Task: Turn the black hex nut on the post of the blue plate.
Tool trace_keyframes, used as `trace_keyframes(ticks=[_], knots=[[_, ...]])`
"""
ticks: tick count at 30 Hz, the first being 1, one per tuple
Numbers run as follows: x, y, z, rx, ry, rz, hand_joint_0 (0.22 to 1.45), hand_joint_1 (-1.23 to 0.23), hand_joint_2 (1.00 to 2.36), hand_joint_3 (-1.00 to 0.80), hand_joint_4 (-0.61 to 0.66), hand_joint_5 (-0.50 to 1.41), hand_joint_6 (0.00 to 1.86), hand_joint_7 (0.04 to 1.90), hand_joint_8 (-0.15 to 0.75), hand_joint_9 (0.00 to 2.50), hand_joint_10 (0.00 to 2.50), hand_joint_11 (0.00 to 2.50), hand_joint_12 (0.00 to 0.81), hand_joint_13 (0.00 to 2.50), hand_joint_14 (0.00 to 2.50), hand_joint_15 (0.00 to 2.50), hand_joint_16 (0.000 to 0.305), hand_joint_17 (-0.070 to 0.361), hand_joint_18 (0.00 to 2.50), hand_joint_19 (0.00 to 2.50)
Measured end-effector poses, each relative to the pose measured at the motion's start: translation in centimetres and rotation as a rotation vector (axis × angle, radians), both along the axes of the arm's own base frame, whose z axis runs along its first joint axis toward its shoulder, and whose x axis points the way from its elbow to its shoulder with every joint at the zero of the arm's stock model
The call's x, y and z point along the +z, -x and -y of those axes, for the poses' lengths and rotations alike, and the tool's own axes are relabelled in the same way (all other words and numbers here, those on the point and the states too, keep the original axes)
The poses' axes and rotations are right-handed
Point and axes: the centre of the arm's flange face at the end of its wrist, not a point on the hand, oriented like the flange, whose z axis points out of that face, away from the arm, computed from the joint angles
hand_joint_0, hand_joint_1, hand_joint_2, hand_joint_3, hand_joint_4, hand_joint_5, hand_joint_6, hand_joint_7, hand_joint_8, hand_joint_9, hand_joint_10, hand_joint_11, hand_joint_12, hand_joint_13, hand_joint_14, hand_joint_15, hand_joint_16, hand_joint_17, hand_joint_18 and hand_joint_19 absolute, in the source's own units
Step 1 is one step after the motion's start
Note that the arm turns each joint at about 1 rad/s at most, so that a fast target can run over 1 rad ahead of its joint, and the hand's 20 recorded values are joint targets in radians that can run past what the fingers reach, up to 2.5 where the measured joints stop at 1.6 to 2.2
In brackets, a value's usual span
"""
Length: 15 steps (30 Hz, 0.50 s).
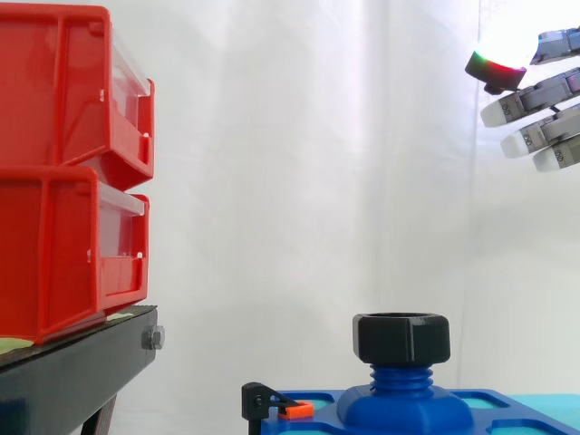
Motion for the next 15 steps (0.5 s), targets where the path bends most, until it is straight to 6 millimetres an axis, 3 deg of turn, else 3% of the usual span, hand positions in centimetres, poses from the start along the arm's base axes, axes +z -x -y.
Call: trace_keyframes(ticks=[15], knots=[[0.01, -0.06, -0.23, 0.004, 0.0, 0.0, 0.44, -0.5, 1.0, -0.5, 0.07, -0.26, 0.5, 0.66, 0.154, 0.13, 0.0, 0.0, 0.31, 0.19, 0.0, 0.0, 0.053, 0.12, 0.0, 0.0]])
